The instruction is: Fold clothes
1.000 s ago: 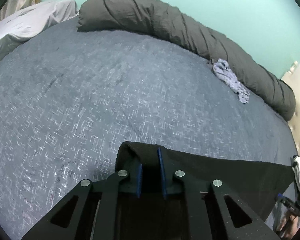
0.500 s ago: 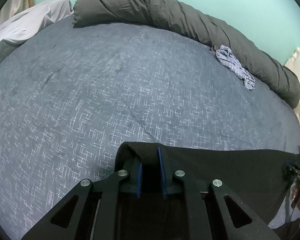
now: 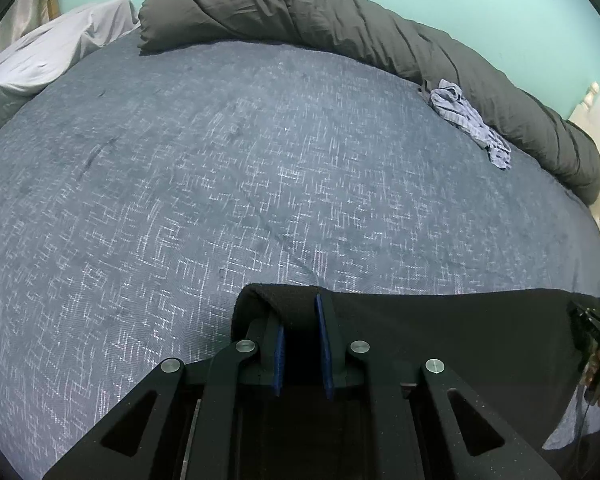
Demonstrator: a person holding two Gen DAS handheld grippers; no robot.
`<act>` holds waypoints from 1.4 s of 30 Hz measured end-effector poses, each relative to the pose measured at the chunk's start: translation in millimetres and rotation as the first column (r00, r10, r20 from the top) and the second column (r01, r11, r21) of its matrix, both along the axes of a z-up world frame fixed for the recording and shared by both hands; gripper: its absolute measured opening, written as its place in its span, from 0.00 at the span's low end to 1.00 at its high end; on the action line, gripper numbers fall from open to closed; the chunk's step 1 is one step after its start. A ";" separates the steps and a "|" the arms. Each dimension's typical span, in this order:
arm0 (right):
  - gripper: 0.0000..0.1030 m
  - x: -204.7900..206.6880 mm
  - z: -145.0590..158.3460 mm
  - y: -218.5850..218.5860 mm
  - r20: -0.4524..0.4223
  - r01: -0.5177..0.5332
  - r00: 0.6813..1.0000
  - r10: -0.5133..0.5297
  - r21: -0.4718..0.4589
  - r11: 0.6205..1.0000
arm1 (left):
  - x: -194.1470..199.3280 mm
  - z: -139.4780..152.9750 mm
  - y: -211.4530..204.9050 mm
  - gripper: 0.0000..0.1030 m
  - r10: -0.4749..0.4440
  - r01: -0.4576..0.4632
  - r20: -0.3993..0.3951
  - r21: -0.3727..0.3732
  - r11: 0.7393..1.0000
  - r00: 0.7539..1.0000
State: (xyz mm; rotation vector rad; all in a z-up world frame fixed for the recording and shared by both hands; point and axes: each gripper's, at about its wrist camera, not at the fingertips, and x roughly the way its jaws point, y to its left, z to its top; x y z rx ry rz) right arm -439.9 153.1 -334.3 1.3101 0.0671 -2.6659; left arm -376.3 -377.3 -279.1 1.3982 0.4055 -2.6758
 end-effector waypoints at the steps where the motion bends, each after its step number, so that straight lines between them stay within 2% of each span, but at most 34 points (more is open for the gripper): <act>1: 0.01 -0.8 4.7 0.0 -0.016 0.006 1.000 -0.006 -0.002 1.000 | -0.2 0.1 0.0 0.15 0.001 -0.001 0.000 0.002 1.000 1.000; 4: 0.01 -3.4 18.6 -0.1 -0.063 0.022 0.998 -0.022 -0.009 1.000 | 0.7 2.2 -1.8 0.15 0.009 -0.009 -0.011 0.017 1.000 1.000; 9: 0.01 -16.9 22.9 0.3 -0.069 0.031 0.997 -0.030 0.008 0.999 | -1.4 -0.2 -9.4 0.15 0.036 -0.035 -0.008 0.061 0.998 0.999; 20: 0.01 -39.5 0.5 1.0 -0.041 0.056 0.998 -0.054 0.044 0.997 | -13.4 -19.2 -22.6 0.15 0.088 -0.089 0.015 0.101 0.991 0.996; 24: 0.01 -41.5 -14.1 -1.7 0.008 0.050 0.999 -0.051 0.063 0.997 | -15.5 -25.8 -23.2 0.15 0.093 -0.096 0.035 0.104 0.990 0.995; 28: 0.03 -38.9 -8.9 9.1 0.010 0.053 0.999 -0.053 -0.016 0.998 | -13.8 -23.1 -20.9 0.20 0.087 -0.091 0.050 0.095 0.991 0.995; 30: 0.04 -33.1 -0.6 16.1 0.001 0.040 0.999 -0.040 -0.063 0.997 | -7.7 -15.6 -22.0 0.27 0.089 -0.093 0.040 0.101 0.991 0.995; 32: 0.09 -23.1 9.3 25.3 -0.010 0.023 1.000 -0.024 -0.068 0.997 | -0.7 -8.7 -22.9 0.29 0.078 -0.082 0.047 0.094 0.992 0.996; 34: 0.13 -12.4 18.7 37.6 -0.016 0.020 1.000 -0.021 -0.064 0.998 | 11.5 0.1 -23.2 0.31 0.067 -0.070 0.055 0.055 0.996 0.996; 36: 0.19 3.5 31.0 65.3 -0.035 0.062 0.997 -0.066 -0.094 0.994 | 26.5 8.8 -22.4 0.35 0.070 -0.072 0.050 0.041 0.997 0.996; 37: 0.29 11.5 36.5 79.9 -0.043 0.083 0.995 -0.089 -0.114 0.990 | 33.7 12.6 -21.4 0.36 0.070 -0.072 0.047 0.037 0.997 0.996; 39: 0.40 26.8 46.4 112.3 -0.054 0.137 0.988 -0.146 -0.143 0.980 | 47.5 17.4 -14.9 0.39 0.057 -0.059 0.042 0.038 0.998 0.997; 42: 0.46 49.9 59.0 167.2 -0.058 0.244 0.965 -0.256 -0.160 0.956 | 68.4 16.9 9.7 0.39 0.013 -0.015 0.038 0.048 0.999 0.999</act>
